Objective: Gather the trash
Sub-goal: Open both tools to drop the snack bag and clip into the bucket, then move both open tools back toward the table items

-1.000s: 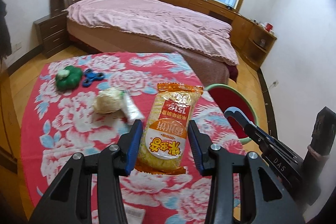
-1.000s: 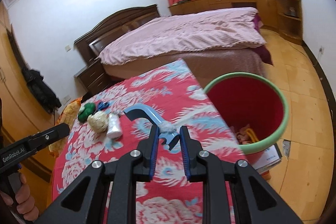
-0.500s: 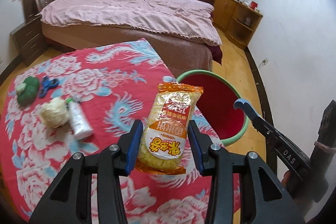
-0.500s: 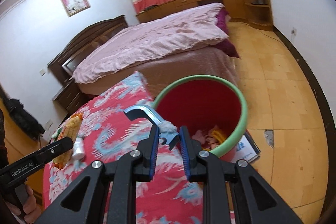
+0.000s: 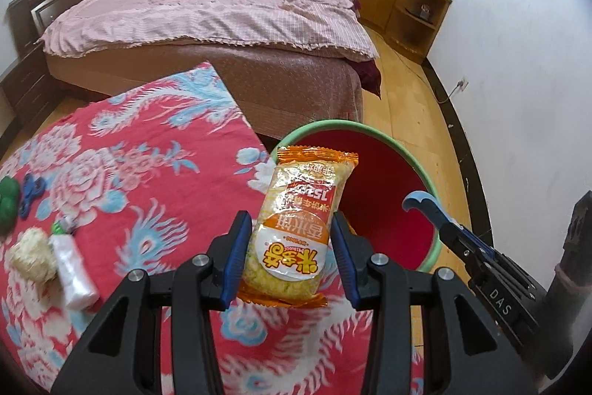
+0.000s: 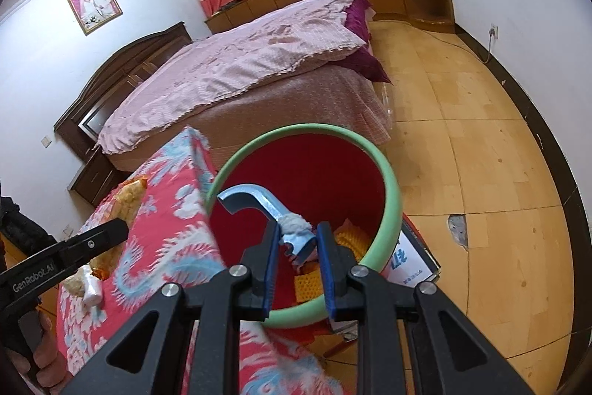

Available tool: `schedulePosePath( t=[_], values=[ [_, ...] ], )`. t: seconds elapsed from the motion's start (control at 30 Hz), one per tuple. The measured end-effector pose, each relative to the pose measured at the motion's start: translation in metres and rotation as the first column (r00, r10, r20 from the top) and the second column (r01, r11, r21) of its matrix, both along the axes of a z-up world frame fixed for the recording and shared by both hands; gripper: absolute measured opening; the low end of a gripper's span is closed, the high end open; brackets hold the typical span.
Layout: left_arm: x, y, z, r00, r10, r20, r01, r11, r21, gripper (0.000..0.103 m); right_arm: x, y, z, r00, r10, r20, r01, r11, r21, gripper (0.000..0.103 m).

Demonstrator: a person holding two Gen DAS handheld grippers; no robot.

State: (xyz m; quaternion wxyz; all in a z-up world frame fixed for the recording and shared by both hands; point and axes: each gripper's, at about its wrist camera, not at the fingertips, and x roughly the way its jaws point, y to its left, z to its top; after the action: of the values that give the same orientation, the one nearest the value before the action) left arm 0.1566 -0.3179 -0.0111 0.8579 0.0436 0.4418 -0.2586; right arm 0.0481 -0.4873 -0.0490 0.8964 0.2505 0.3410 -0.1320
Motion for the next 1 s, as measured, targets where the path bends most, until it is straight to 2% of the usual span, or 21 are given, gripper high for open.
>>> schedulePosePath(
  t=[0.2,0.37,0.67,1.0],
  values=[
    [0.016,-0.022,-0.018,0.999,-0.018,-0.032,0.019,1.000,0.023,0.044,0.012,-0.010,-0.013,1.000,-0.001,-0.014,0.002,1.000,0.003,0.024],
    [0.024,-0.031,-0.024,0.998,-0.030,-0.053,0.030,1.000,0.002,0.044,0.016,-0.018,-0.021,1.000,-0.003,-0.015,0.003,0.999,0.033,0.024],
    [0.019,-0.043,-0.016,0.997,-0.075,-0.012,0.074,0.997,-0.019,0.046,0.011,-0.020,-0.018,1.000,-0.001,0.011,0.000,0.999,0.048,0.025],
    [0.011,-0.024,-0.001,0.999,-0.044,0.009,0.044,0.998,-0.033,0.046,0.003,-0.012,-0.005,0.999,0.006,0.039,-0.007,0.999,0.042,0.040]
  ],
)
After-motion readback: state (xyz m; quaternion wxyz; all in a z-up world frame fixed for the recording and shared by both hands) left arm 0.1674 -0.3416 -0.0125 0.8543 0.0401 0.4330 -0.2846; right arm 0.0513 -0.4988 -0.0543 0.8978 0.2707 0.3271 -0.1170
